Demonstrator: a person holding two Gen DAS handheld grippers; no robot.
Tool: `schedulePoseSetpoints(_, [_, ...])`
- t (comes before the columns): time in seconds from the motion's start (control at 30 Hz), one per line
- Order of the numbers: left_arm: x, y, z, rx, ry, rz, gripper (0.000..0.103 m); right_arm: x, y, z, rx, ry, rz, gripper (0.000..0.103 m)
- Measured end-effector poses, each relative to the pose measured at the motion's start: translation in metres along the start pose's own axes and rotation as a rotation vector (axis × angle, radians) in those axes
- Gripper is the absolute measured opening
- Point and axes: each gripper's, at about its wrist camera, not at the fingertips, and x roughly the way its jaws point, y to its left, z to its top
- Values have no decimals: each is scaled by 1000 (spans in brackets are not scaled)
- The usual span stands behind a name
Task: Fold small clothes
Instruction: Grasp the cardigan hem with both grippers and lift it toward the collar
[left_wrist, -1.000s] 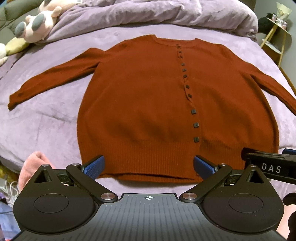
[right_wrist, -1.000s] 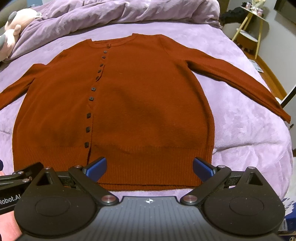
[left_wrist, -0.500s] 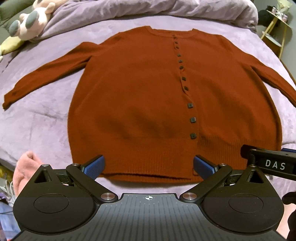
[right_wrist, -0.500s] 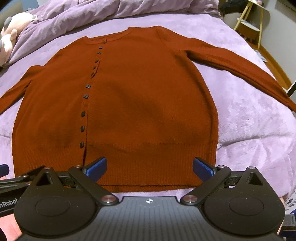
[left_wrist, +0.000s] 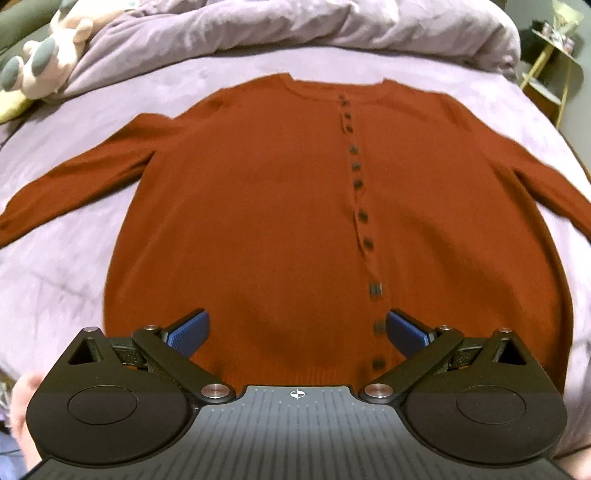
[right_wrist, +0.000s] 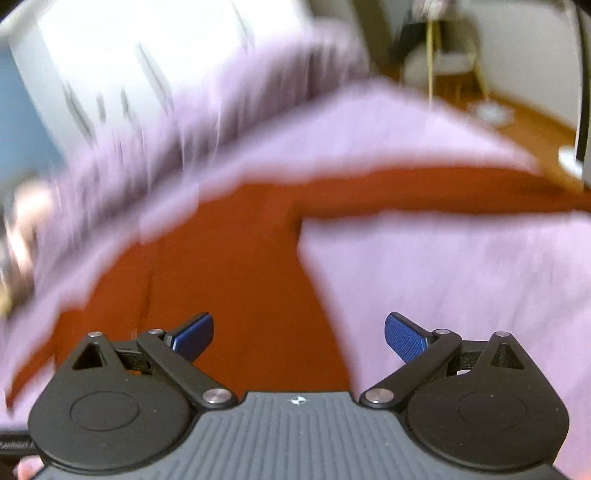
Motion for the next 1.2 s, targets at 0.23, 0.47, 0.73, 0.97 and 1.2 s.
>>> schedulePoseSetpoints(0.23, [35, 3, 22, -28, -46, 42, 103, 25, -124, 32, 431, -53, -51, 99])
schedulePoseSetpoints(0.47, [67, 16, 22, -108, 33, 56, 103, 39, -206, 4, 804, -168, 1, 54])
schedulePoseSetpoints(0.73, [74, 22, 14, -128, 29, 26, 103, 51, -237, -7, 900, -217, -38, 9])
schedulePoseSetpoints(0.97, [79, 33, 16, -126, 40, -26, 103, 46, -208, 31, 685, -212, -200, 7])
schedulePoseSetpoints(1.2, [74, 35, 12, -117, 25, -25, 103, 46, -76, 76, 212, -244, 2, 7])
